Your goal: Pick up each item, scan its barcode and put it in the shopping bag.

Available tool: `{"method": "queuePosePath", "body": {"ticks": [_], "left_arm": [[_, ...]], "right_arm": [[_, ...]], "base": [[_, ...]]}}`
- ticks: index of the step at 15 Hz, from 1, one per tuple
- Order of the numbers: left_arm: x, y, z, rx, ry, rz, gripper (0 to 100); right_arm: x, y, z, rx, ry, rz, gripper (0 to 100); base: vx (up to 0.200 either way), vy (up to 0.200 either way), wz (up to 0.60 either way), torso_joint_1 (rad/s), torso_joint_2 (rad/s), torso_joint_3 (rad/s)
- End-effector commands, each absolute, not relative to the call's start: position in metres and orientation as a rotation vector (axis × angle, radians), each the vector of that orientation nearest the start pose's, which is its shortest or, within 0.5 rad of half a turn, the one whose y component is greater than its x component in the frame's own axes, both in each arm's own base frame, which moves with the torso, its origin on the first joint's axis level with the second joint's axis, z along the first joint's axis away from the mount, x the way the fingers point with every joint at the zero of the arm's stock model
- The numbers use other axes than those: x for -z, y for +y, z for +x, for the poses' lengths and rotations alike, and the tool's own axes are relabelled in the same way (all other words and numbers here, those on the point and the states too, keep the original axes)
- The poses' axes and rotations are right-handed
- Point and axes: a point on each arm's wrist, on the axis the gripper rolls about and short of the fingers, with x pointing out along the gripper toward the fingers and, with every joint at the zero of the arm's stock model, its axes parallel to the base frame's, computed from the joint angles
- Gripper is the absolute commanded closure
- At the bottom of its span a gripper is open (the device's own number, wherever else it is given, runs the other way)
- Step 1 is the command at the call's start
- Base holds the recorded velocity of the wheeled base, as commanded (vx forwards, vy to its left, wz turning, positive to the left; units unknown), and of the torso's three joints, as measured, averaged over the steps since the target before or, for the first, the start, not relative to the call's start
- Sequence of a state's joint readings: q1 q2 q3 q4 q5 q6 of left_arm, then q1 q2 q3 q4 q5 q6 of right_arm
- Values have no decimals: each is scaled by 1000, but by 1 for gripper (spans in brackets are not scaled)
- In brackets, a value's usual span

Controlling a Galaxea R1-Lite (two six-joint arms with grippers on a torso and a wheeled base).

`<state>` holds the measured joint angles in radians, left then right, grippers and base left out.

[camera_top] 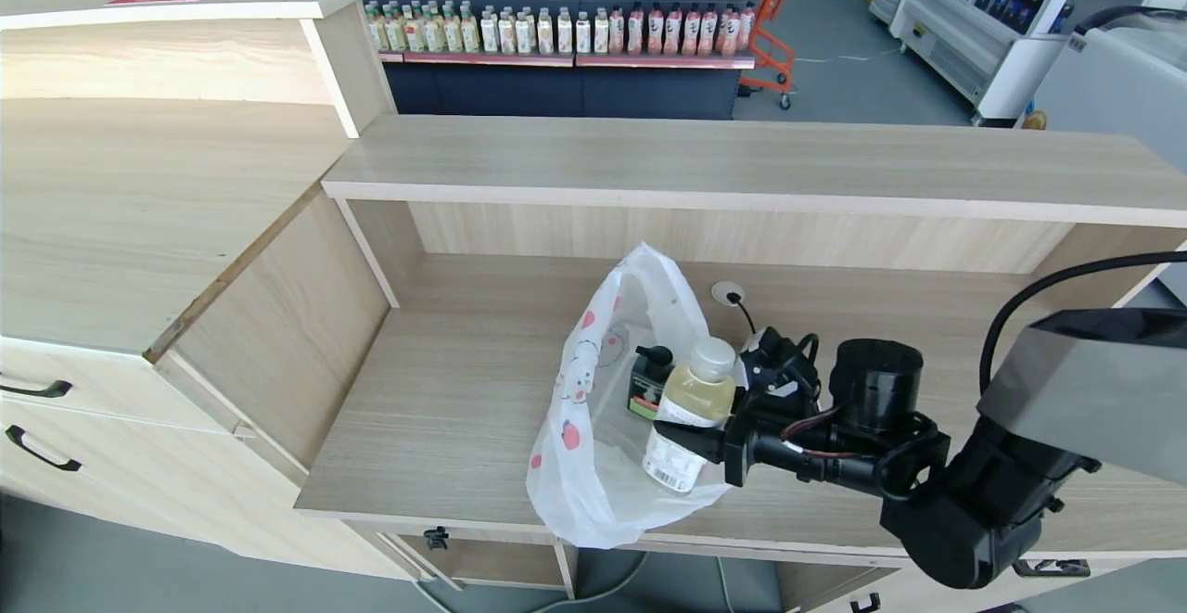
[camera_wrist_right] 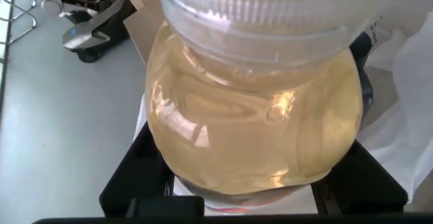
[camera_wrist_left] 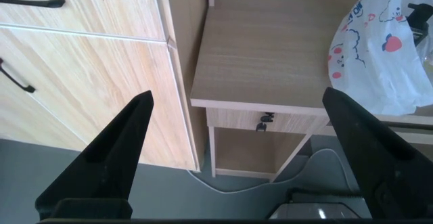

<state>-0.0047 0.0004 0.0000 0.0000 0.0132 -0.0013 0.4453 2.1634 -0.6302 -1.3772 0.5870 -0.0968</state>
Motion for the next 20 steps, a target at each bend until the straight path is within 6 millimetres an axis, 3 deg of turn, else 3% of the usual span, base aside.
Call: {"method": "queuePosePath", "body": {"ticks": [1, 7, 14, 19, 20], "left_arm": [[-75, 0, -23, -9, 0, 0, 0], [-75, 0, -23, -9, 0, -2, 0], [-75, 0, -23, -9, 0, -2, 0], [-75, 0, -23, -9, 0, -2, 0], [-75, 0, -23, -9, 0, -2, 0]], "right_arm": [[-44, 159, 317, -1024, 147, -75, 100], [-23, 169, 346, -1021, 85, -126, 100], [5, 179, 361, -1034, 58, -189, 100], [0, 187, 365, -1045, 24, -191, 100], [-3, 189, 365, -1048, 22, -184, 0]], "base": [[0, 0, 0, 0, 0, 0], [0, 0, 0, 0, 0, 0], [0, 0, 0, 0, 0, 0], [0, 0, 0, 0, 0, 0], [0, 0, 0, 0, 0, 0]]}}
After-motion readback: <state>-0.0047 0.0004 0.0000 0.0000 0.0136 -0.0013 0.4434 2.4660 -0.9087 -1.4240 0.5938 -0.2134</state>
